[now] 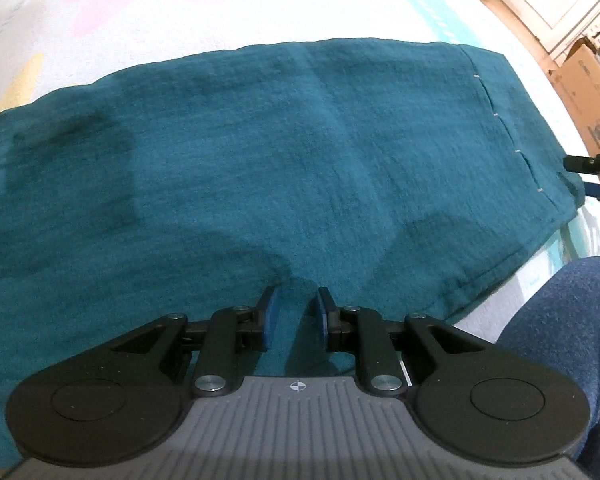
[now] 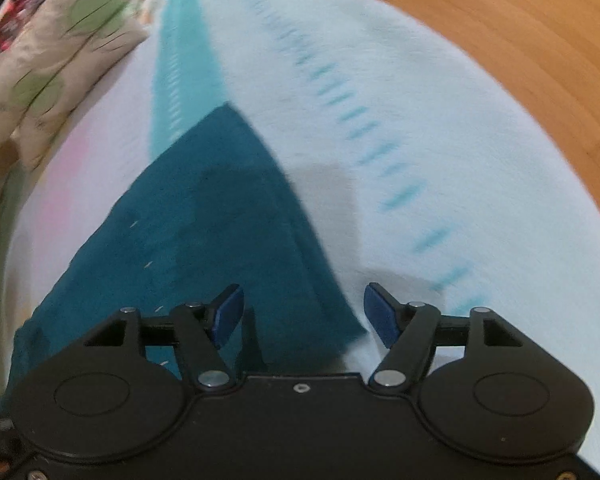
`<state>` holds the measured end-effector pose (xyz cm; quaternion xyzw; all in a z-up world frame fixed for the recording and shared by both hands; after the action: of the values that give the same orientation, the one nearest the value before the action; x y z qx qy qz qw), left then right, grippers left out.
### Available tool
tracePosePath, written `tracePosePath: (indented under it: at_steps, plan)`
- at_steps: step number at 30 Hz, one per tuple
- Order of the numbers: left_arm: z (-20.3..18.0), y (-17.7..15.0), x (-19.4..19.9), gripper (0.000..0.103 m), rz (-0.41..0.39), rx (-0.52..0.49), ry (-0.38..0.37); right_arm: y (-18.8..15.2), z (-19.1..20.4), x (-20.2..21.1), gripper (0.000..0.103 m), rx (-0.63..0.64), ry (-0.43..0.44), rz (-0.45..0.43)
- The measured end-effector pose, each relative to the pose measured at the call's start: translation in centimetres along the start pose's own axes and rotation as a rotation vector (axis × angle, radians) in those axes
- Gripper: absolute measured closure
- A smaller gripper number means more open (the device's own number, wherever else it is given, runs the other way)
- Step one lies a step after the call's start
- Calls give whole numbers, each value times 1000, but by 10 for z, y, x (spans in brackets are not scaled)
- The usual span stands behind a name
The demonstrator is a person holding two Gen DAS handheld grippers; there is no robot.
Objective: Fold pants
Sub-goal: 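Grasp the pant hem with the right gripper and lift it toward the left gripper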
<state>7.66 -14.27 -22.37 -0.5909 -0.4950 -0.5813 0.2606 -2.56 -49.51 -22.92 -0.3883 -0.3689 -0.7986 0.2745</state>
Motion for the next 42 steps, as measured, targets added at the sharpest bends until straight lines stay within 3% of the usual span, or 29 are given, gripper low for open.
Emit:
tracePosePath:
  at_steps: [8,10,11,12,13,14,18,22,27,32,36,39,42]
  plan:
    - [-2,0,-2,83,-9,5,-2,12,19,-13,31,118,73,30]
    - [-1,0,-1,83,-10,6,-4,15,20,-15,40,115,102,32]
    - [0,0,0,83,-10,7,-5,16,20,-16,51,108,112,35]
    - [1,-1,1,83,-10,8,-7,16,19,-19,70,93,118,41]
    - [1,-1,1,83,-11,11,-9,15,18,-21,82,76,140,56]
    - [2,0,2,83,-12,17,-11,14,19,-24,86,54,164,67]
    - [6,10,8,83,-19,89,-38,15,28,-16,87,44,147,46]
    - [0,41,12,83,-48,132,-74,26,43,0,87,30,158,24]
    - [-33,65,2,83,-48,32,-70,46,71,19,87,41,193,-1]
    - [-63,33,-14,83,56,-119,-112,58,103,31,87,81,192,-7]
    - [-67,12,-9,83,10,-238,-83,64,129,36,87,113,182,-7]
    - [-55,11,0,83,22,-158,-103,63,154,40,87,154,166,-12]
    - [-21,17,18,83,-31,-64,-89,61,188,47,87,196,171,-11]
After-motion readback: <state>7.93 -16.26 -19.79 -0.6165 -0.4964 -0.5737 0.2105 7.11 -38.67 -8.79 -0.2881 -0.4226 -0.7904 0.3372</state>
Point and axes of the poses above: each gripper's, at about its wrist camera, not at the fingertips, and x roughly against the way its jaws point, z to its left, y to its top, the point moved 10 cm from there along -x, roughly the way its jaws point, and after that the axes turned 6 degrees about x, right-handed, at the moved point
